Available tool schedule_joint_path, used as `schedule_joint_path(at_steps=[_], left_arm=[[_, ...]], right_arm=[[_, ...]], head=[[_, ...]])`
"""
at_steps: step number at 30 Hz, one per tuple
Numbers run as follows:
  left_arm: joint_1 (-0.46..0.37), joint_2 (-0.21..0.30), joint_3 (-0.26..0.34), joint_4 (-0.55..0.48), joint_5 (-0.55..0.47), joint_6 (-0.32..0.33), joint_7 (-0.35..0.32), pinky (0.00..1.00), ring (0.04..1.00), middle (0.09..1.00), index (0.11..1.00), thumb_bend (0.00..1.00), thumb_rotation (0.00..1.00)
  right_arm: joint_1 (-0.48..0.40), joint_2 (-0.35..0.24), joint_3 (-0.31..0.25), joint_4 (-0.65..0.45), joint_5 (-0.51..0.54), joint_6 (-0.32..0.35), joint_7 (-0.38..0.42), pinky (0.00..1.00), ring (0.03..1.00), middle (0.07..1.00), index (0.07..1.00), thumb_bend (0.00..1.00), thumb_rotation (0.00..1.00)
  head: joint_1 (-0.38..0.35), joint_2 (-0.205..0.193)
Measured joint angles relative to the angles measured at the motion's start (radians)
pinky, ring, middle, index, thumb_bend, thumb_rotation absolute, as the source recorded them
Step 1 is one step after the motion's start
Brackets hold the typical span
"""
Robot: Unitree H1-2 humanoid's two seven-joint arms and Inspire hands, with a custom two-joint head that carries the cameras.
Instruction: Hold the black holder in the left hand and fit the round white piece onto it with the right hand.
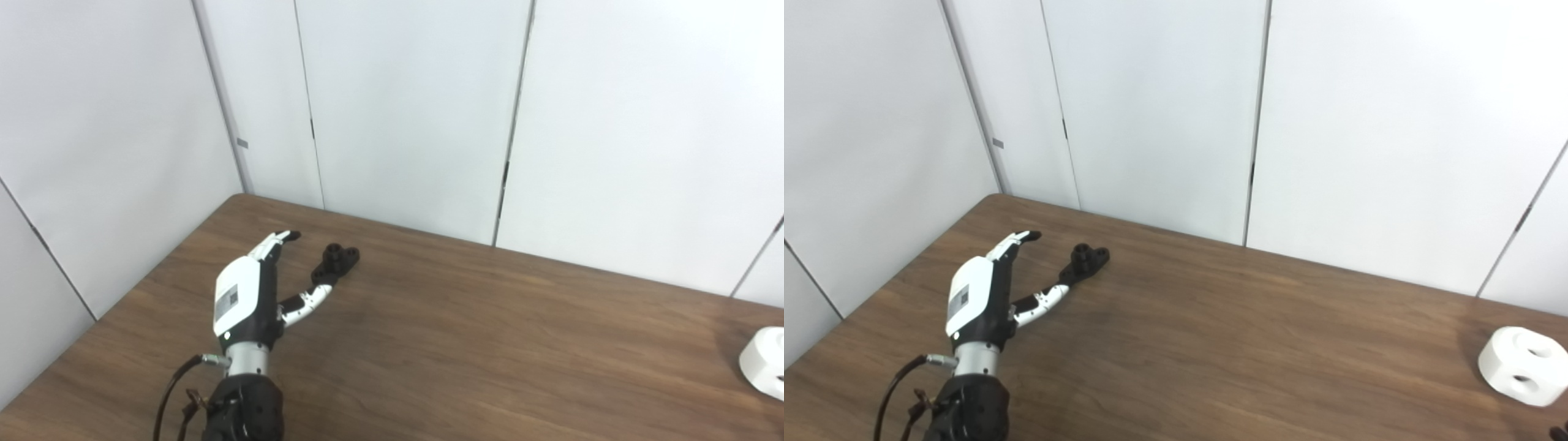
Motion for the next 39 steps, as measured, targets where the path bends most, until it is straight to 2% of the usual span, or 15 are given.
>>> schedule_joint_path(at_steps=[5, 10, 17, 27, 34, 39], left_arm=[[-0.038, 0.06, 0.001, 0.078, 0.002, 0.005, 0.0, 0.86, 0.894, 0.879, 0.778, 0.78, 0.45], [-0.073, 0.087, -0.023, 0.148, 0.021, 0.041, -0.008, 0.99, 0.916, 0.892, 0.759, 0.79, 0.46], [-0.107, 0.094, -0.052, 0.227, 0.022, 0.076, -0.011, 1.0, 0.944, 0.897, 0.736, 0.82, 0.47], [-0.158, 0.083, -0.103, 0.394, 0.003, 0.071, 0.043, 1.0, 0.94, 0.895, 0.762, 0.82, 0.48], [-0.207, 0.076, -0.109, 0.49, -0.034, 0.07, 0.082, 1.0, 0.941, 0.898, 0.768, 0.81, 0.48], [-0.246, 0.076, -0.122, 0.541, -0.047, 0.07, 0.093, 1.0, 0.944, 0.906, 0.774, 0.82, 0.48]], right_arm=[[0.001, 0.0, -0.001, 0.0, 0.004, 0.0, 0.002, 1.0, 0.988, 0.938, 0.924, 0.48, 1.0], [0.002, 0.0, -0.001, 0.0, 0.005, -0.001, 0.002, 1.0, 0.991, 0.939, 0.925, 0.48, 1.0], [0.004, 0.0, -0.001, -0.001, 0.009, -0.001, 0.003, 1.0, 0.984, 0.943, 0.935, 0.45, 1.0], [0.006, 0.001, -0.001, -0.004, 0.008, 0.0, 0.002, 0.99, 0.972, 0.938, 0.935, 0.47, 1.0], [0.011, 0.003, 0.0, -0.01, -0.009, 0.0, 0.0, 0.98, 0.974, 0.935, 0.932, 0.5, 1.0], [0.015, 0.005, 0.0, -0.015, -0.008, 0.0, 0.0, 0.96, 0.975, 0.945, 0.94, 0.49, 1.0]], head=[[-0.003, -0.002], [-0.006, -0.003], [-0.009, 0.0], [-0.015, 0.003], [-0.021, 0.005], [-0.025, 0.006]])
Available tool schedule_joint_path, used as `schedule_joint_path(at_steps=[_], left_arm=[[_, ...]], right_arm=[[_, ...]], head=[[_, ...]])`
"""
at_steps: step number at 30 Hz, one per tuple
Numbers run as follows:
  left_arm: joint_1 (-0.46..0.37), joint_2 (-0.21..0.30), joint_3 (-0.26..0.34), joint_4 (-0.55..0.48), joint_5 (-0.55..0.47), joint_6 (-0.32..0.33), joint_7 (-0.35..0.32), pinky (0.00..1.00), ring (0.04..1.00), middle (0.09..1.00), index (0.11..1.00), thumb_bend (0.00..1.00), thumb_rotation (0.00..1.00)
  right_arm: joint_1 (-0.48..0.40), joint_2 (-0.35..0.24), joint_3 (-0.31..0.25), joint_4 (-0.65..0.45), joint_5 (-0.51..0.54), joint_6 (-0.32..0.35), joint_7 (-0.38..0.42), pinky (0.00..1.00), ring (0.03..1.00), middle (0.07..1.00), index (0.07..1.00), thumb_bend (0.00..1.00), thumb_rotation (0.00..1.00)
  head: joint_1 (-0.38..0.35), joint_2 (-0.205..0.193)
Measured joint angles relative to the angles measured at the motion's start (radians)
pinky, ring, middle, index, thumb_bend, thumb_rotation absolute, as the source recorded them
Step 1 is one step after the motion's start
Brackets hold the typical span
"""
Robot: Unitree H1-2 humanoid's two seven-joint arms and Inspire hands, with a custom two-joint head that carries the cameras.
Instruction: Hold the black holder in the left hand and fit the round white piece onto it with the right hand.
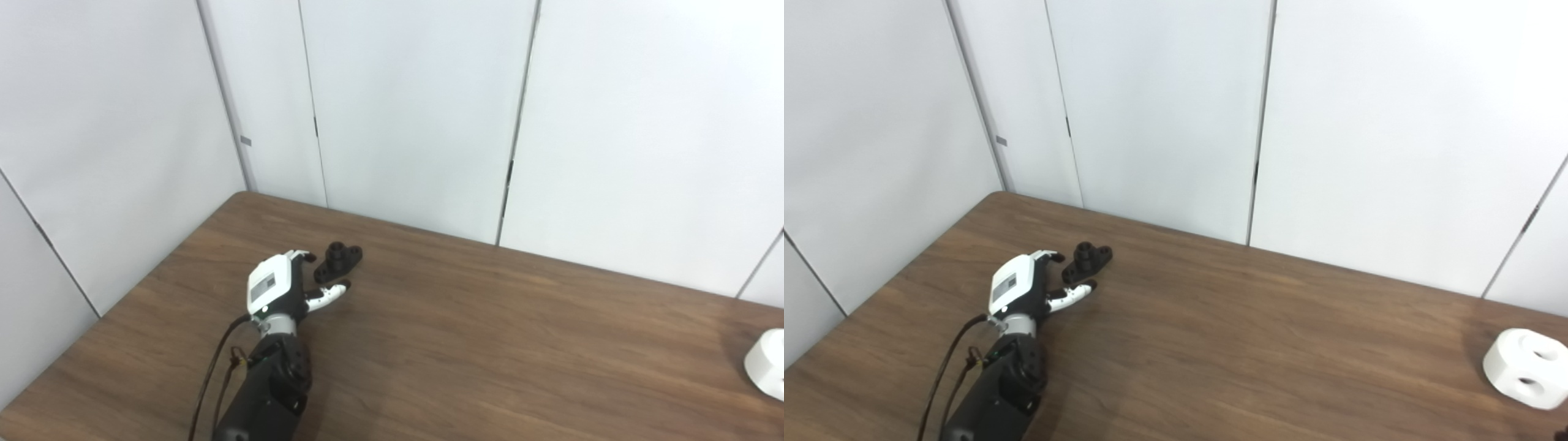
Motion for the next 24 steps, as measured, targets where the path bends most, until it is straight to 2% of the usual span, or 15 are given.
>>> schedule_joint_path(at_steps=[12, 19, 24], left_arm=[[-0.059, 0.005, -0.015, 0.106, -0.01, 0.002, 0.061, 1.0, 0.945, 0.904, 0.768, 0.82, 0.45], [-0.079, 0.011, -0.027, 0.13, -0.014, 0.001, 0.069, 1.0, 0.937, 0.896, 0.759, 0.82, 0.44], [-0.09, 0.017, -0.034, 0.138, -0.015, 0.002, 0.069, 1.0, 0.931, 0.883, 0.737, 0.82, 0.44]], right_arm=[[0.001, 0.001, 0.0, -0.001, 0.004, -0.001, 0.0, 0.92, 0.947, 0.925, 0.923, 0.48, 1.0], [0.003, 0.003, 0.001, -0.005, -0.003, -0.001, -0.001, 0.9, 0.94, 0.922, 0.92, 0.5, 1.0], [0.01, 0.007, 0.002, -0.015, -0.002, 0.0, -0.001, 0.92, 0.946, 0.929, 0.93, 0.5, 1.0]], head=[[-0.006, -0.003], [-0.009, 0.0], [-0.011, 0.003]])
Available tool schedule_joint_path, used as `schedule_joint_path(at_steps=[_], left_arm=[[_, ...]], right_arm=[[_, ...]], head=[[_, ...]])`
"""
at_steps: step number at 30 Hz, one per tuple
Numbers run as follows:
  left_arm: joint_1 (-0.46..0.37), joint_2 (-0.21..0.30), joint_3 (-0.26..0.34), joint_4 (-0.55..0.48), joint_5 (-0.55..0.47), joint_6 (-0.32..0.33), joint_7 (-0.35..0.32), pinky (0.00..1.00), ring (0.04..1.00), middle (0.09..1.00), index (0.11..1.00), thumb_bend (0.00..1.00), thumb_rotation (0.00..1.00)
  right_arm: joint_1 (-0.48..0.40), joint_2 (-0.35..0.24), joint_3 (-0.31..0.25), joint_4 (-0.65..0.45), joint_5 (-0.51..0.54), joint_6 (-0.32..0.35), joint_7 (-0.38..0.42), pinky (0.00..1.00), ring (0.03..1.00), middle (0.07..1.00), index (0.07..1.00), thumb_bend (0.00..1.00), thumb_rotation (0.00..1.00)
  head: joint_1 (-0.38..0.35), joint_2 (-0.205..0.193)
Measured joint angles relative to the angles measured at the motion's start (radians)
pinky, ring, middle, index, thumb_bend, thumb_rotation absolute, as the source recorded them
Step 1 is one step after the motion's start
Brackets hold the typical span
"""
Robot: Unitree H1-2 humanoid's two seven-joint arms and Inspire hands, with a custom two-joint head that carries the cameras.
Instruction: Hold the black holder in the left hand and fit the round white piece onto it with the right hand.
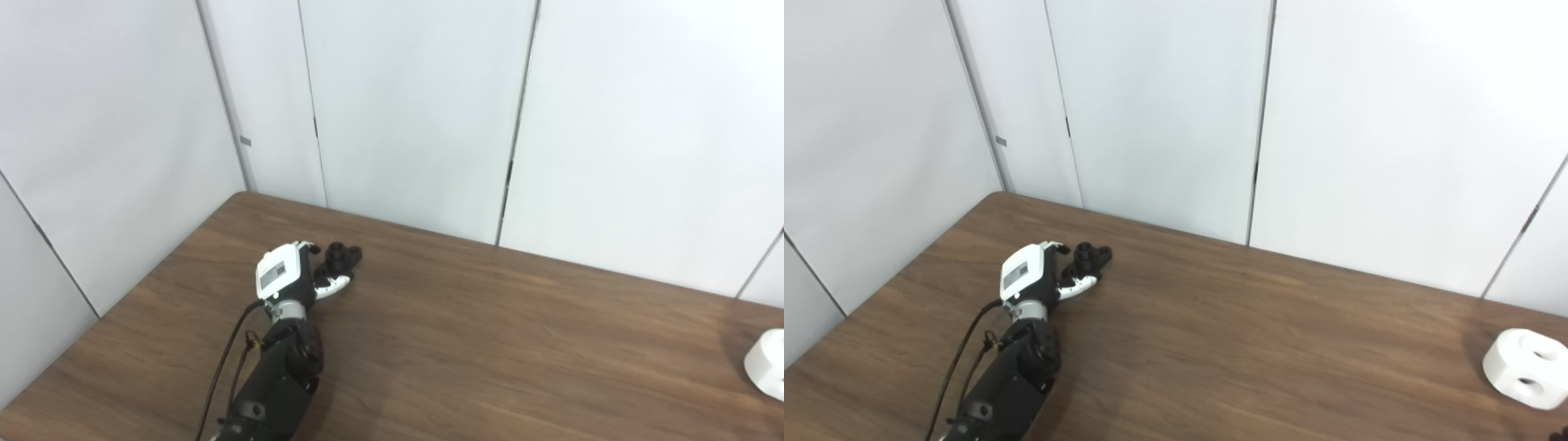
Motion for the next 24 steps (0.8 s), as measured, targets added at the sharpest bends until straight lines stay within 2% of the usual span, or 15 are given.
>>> schedule_joint_path(at_steps=[6, 13, 17, 21, 24], left_arm=[[-0.002, 0.004, -0.015, 0.001, 0.001, 0.006, -0.006, 1.0, 0.931, 0.876, 0.706, 0.79, 0.43], [-0.002, 0.003, -0.017, 0.001, 0.0, 0.006, 0.003, 1.0, 0.926, 0.854, 0.58, 0.78, 0.28], [-0.002, 0.002, -0.013, 0.001, -0.002, 0.002, 0.042, 1.0, 0.921, 0.844, 0.54, 0.79, 0.24], [-0.002, 0.003, -0.016, 0.005, -0.002, 0.002, 0.065, 1.0, 0.923, 0.842, 0.534, 0.79, 0.25], [-0.002, 0.002, -0.019, 0.007, 0.02, 0.006, 0.061, 1.0, 0.928, 0.849, 0.569, 0.79, 0.3]], right_arm=[[0.004, 0.002, 0.002, -0.007, 0.0, 0.001, 0.0, 0.91, 0.948, 0.926, 0.923, 0.49, 1.0], [0.005, 0.002, 0.002, -0.006, 0.0, 0.001, 0.0, 0.9, 0.945, 0.927, 0.922, 0.52, 1.0], [0.005, 0.002, 0.004, -0.007, -0.002, 0.002, 0.0, 0.9, 0.943, 0.924, 0.925, 0.51, 1.0], [0.005, 0.002, 0.005, -0.007, -0.001, 0.003, 0.0, 0.91, 0.952, 0.927, 0.928, 0.52, 1.0], [0.006, 0.001, 0.005, -0.007, -0.001, 0.003, 0.0, 0.9, 0.947, 0.925, 0.922, 0.54, 1.0]], head=[[0.0, 0.0], [-0.002, 0.003], [-0.002, 0.003], [-0.002, 0.008], [0.002, 0.009]])
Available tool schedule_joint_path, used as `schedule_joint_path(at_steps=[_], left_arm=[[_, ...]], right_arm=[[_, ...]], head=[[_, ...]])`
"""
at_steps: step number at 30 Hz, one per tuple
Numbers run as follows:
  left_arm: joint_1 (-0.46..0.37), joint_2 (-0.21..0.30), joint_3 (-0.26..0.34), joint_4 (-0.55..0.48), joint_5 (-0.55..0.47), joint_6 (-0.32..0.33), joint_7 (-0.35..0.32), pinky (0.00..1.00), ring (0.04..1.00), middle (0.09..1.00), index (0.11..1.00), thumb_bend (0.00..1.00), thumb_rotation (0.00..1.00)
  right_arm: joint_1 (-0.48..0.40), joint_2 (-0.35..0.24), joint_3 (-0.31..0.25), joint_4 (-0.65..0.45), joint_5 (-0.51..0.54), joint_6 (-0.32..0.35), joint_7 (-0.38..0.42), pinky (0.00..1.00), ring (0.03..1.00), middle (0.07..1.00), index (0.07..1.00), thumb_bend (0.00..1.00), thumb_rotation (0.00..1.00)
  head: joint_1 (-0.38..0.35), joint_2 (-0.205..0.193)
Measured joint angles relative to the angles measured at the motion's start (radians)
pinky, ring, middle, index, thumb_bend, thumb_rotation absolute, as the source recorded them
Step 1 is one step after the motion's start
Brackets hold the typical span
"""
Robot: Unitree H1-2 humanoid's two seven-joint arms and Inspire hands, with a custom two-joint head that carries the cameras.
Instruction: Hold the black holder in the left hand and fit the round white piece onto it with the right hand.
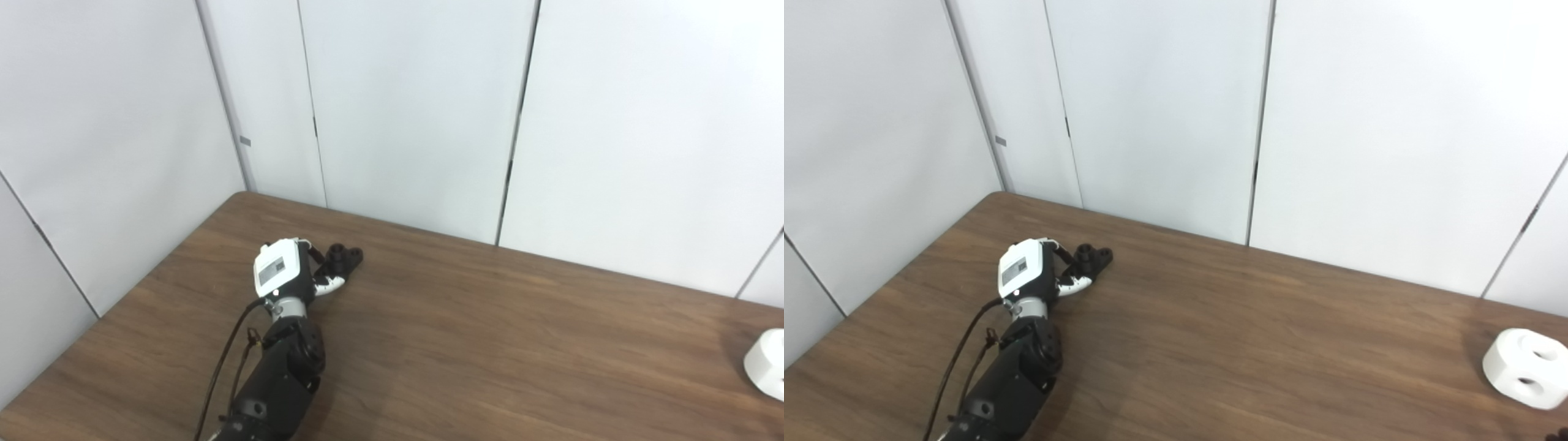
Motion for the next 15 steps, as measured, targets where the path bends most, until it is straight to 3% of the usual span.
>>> schedule_joint_path(at_steps=[4, 8, 9, 10, 15], left_arm=[[0.0, -0.015, 0.035, 0.01, 0.079, 0.002, -0.036, 0.99, 0.916, 0.837, 0.585, 0.79, 0.31], [-0.001, -0.037, 0.068, 0.013, 0.153, 0.002, -0.062, 0.97, 0.899, 0.813, 0.535, 0.77, 0.26], [-0.002, -0.04, 0.073, 0.012, 0.158, 0.002, -0.064, 0.97, 0.893, 0.802, 0.51, 0.65, 0.17], [-0.002, -0.04, 0.073, 0.012, 0.158, 0.002, -0.063, 0.98, 0.891, 0.794, 0.497, 0.59, 0.12], [-0.002, -0.039, 0.072, 0.01, 0.139, 0.002, -0.055, 0.99, 0.886, 0.77, 0.481, 0.52, 0.06]], right_arm=[[0.0, -0.002, 0.003, 0.0, 0.0, 0.0, 0.001, 0.91, 0.943, 0.924, 0.918, 0.53, 1.0], [0.001, -0.003, 0.004, 0.0, 0.001, 0.0, 0.002, 0.9, 0.948, 0.922, 0.918, 0.54, 1.0], [0.001, -0.003, 0.004, 0.0, 0.002, 0.0, 0.002, 0.9, 0.948, 0.924, 0.921, 0.54, 1.0], [0.001, -0.003, 0.004, -0.001, 0.003, 0.0, 0.002, 0.91, 0.949, 0.925, 0.923, 0.54, 1.0], [0.001, -0.004, 0.004, 0.0, 0.009, 0.0, 0.004, 0.92, 0.948, 0.926, 0.925, 0.54, 1.0]], head=[[0.0, 0.0], [0.002, 0.002], [0.003, 0.003], [0.003, 0.003], [0.003, 0.003]])
